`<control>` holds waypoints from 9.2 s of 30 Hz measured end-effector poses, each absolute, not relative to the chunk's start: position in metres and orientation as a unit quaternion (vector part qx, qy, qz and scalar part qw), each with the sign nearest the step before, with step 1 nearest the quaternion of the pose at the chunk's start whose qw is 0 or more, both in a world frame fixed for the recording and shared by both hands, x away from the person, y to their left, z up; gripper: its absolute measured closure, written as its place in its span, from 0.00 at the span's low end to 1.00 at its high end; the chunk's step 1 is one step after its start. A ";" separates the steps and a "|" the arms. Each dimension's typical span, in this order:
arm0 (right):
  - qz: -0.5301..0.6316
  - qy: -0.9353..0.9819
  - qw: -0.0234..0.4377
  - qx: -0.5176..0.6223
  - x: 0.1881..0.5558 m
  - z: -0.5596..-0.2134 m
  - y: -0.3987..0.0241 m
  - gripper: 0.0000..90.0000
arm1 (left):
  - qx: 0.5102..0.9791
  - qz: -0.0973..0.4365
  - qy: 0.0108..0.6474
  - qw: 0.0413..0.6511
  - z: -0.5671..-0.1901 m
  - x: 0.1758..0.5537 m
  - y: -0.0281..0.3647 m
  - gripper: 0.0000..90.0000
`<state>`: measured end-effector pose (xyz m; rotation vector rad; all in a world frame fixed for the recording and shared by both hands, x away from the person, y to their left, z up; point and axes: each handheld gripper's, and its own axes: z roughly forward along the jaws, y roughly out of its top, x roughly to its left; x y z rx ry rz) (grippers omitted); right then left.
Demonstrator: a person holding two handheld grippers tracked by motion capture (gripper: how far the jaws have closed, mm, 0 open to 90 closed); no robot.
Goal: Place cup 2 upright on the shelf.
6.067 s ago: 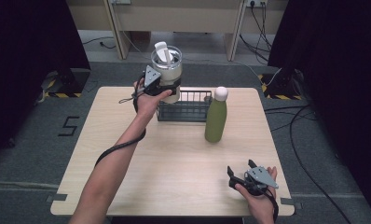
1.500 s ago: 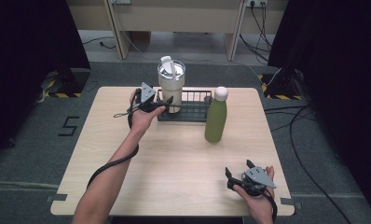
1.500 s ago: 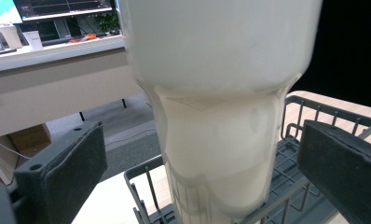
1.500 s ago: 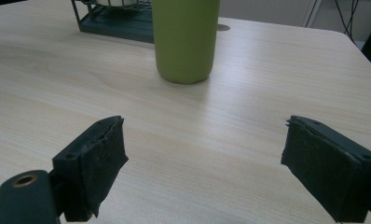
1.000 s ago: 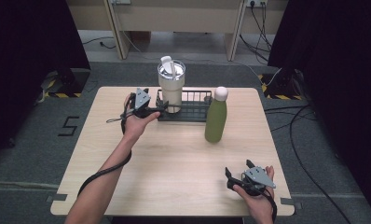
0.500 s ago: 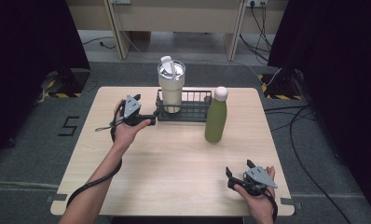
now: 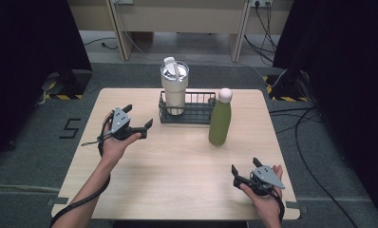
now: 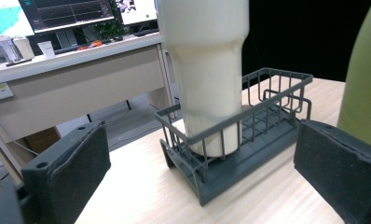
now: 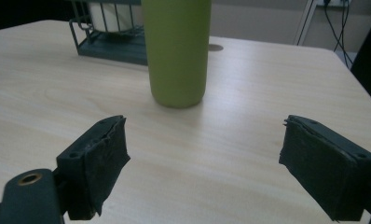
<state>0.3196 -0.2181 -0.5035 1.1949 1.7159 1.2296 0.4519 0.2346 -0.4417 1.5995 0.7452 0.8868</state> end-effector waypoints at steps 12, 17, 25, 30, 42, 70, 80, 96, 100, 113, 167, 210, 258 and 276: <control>0.486 0.652 0.359 0.459 0.326 -0.491 -0.224 0.16 | 0.665 0.378 0.330 0.554 -0.451 0.423 0.253 0.04; 0.486 0.647 0.368 0.458 0.328 -0.486 -0.226 0.16 | 0.664 0.379 0.332 0.552 -0.458 0.407 0.260 0.04; 0.489 0.644 0.375 0.453 0.333 -0.478 -0.220 0.16 | 0.661 0.376 0.340 0.553 -0.466 0.384 0.270 0.05; 0.493 0.646 0.377 0.444 0.340 -0.471 -0.213 0.16 | 0.661 0.375 0.340 0.554 -0.468 0.378 0.271 0.05; 0.503 0.650 0.378 0.427 0.370 -0.457 -0.194 0.16 | 0.662 0.375 0.349 0.546 -0.475 0.381 0.276 0.05; 0.500 0.664 0.372 0.413 0.450 -0.450 -0.157 0.06 | 0.665 0.371 0.350 0.546 -0.479 0.379 0.275 0.05; 0.499 0.661 0.375 0.416 0.463 -0.450 -0.150 0.11 | 0.664 0.371 0.352 0.546 -0.480 0.379 0.276 0.05; 0.506 0.654 0.386 0.408 0.473 -0.448 -0.145 0.24 | 0.662 0.373 0.355 0.545 -0.480 0.379 0.280 0.06; 0.506 0.651 0.393 0.407 0.472 -0.449 -0.143 0.24 | 0.662 0.372 0.354 0.546 -0.480 0.379 0.279 0.07; 0.504 0.648 0.398 0.409 0.471 -0.449 -0.142 0.24 | 0.659 0.374 0.354 0.548 -0.479 0.379 0.280 0.08; 0.531 0.631 0.402 0.397 0.478 -0.393 -0.132 0.25 | 0.657 0.378 0.354 0.548 -0.479 0.378 0.282 0.11; 0.548 0.613 0.410 0.395 0.503 -0.355 -0.116 0.25 | 0.655 0.379 0.356 0.548 -0.479 0.377 0.283 0.13; 0.548 0.609 0.405 0.405 0.538 -0.339 -0.097 0.25 | 0.654 0.376 0.356 0.552 -0.479 0.376 0.283 0.15; 0.542 0.611 0.401 0.415 0.556 -0.338 -0.095 0.25 | 0.654 0.375 0.356 0.552 -0.480 0.376 0.283 0.15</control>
